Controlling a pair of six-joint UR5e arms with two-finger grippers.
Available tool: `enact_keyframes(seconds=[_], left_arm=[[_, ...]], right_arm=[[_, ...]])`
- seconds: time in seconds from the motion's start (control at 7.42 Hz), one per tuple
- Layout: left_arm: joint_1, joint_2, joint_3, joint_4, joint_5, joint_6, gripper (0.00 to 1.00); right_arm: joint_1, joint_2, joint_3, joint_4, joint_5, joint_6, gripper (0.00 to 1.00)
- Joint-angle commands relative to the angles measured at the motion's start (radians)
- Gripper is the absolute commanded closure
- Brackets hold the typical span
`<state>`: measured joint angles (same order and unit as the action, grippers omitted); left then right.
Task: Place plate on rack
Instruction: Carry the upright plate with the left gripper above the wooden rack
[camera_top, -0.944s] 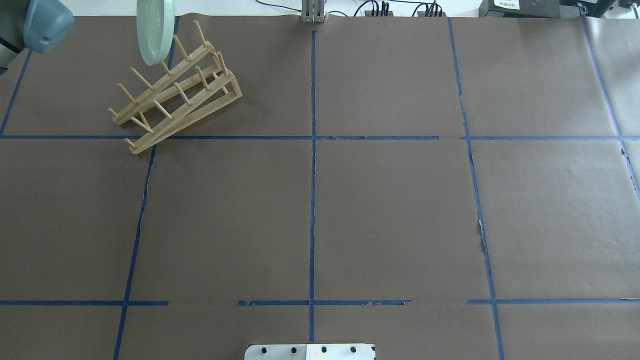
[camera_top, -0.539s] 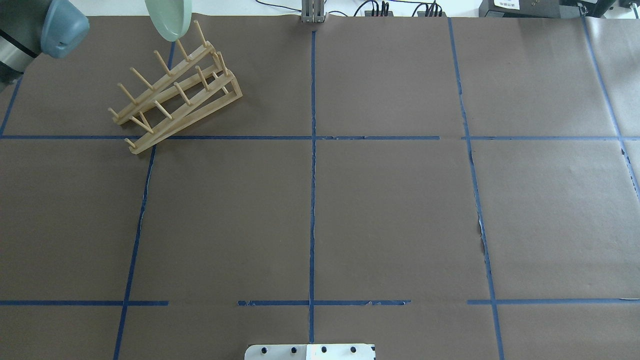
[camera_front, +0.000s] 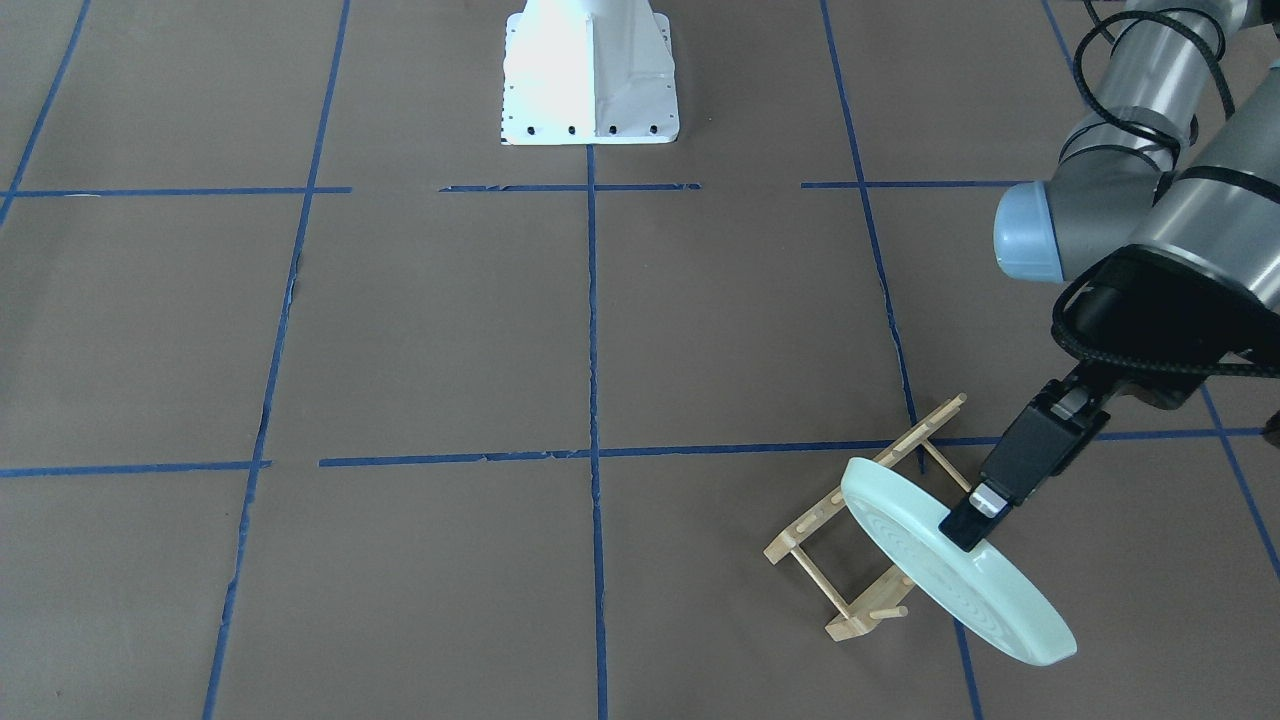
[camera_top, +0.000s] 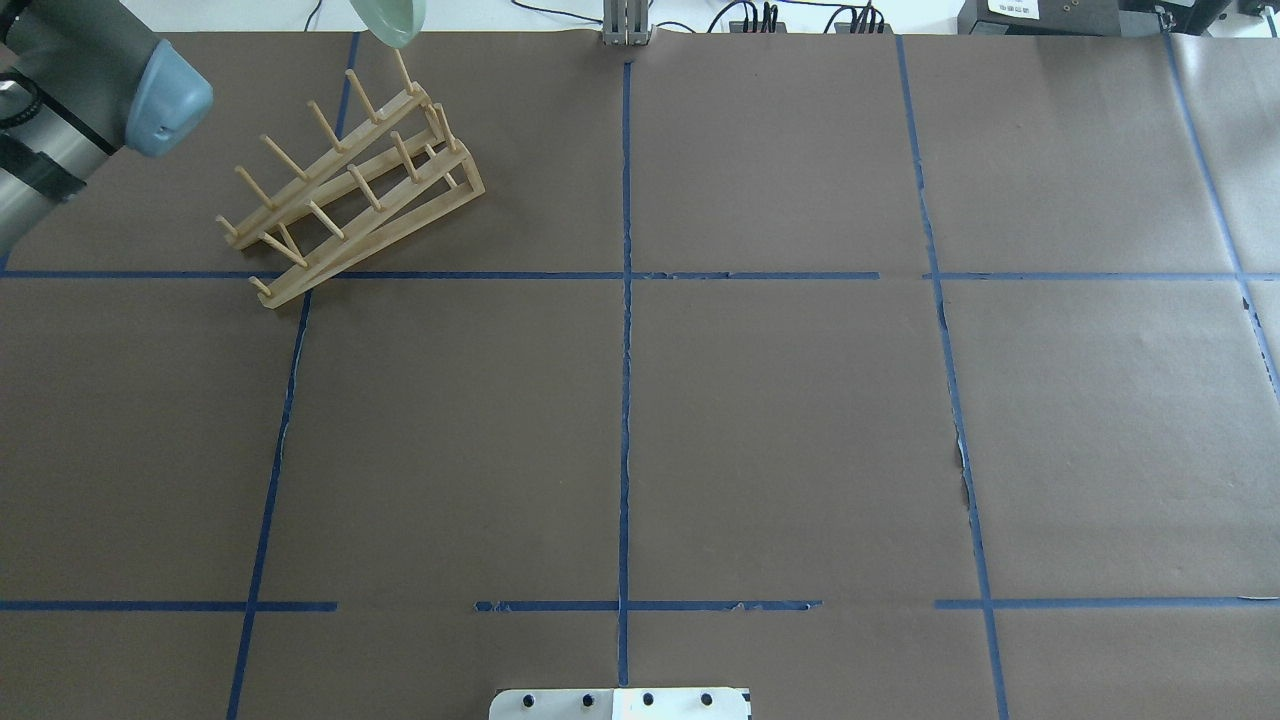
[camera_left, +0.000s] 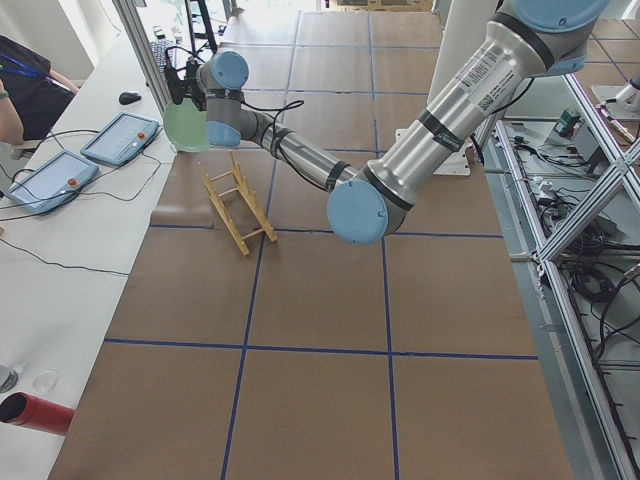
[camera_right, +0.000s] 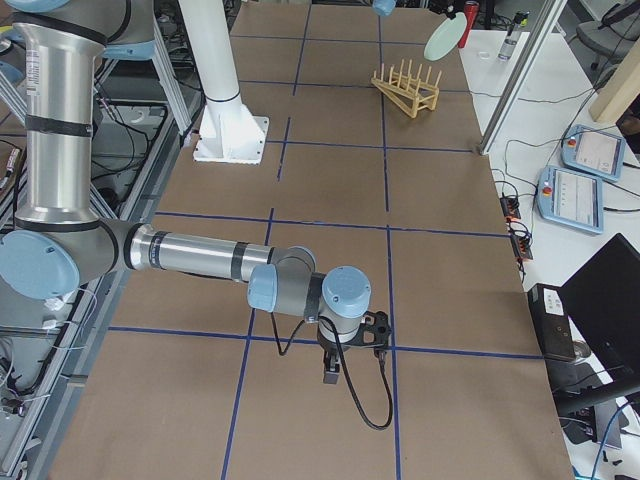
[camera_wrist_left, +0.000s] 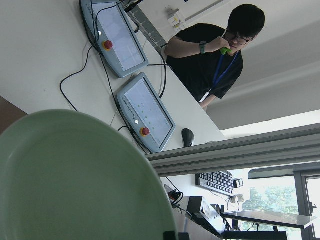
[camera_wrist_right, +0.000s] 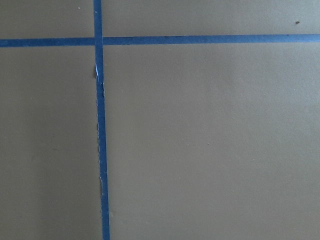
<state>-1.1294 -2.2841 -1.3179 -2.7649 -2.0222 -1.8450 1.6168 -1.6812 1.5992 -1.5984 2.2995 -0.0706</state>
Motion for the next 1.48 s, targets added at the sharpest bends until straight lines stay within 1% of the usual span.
enact_keyframes(seconds=[0.0, 0.13, 0.4, 0.54, 0.67, 0.94, 1.35], left_arm=[[0.036, 0.064, 0.020, -0.141, 0.036, -0.005, 1.00], [0.037, 0.078, 0.028, -0.169, 0.036, -0.005, 1.00], [0.039, 0.078, 0.045, -0.174, 0.037, -0.005, 1.00], [0.054, 0.080, 0.063, -0.198, 0.060, -0.005, 1.00], [0.078, 0.080, 0.094, -0.222, 0.104, -0.005, 1.00], [0.088, 0.087, 0.108, -0.225, 0.105, -0.005, 1.00], [0.137, 0.094, 0.129, -0.226, 0.146, 0.001, 1.00]], right_arm=[[0.000, 0.000, -0.001, 0.000, 0.000, 0.000, 0.00], [0.002, 0.000, -0.001, 0.000, 0.000, 0.000, 0.00], [0.000, 0.000, -0.001, 0.000, 0.000, 0.000, 0.00], [0.002, 0.000, -0.001, 0.000, 0.000, 0.000, 0.00], [0.000, 0.000, -0.001, 0.000, 0.000, 0.000, 0.00], [0.000, 0.000, 0.001, 0.000, 0.000, 0.000, 0.00], [0.000, 0.000, -0.001, 0.000, 0.000, 0.000, 0.00]])
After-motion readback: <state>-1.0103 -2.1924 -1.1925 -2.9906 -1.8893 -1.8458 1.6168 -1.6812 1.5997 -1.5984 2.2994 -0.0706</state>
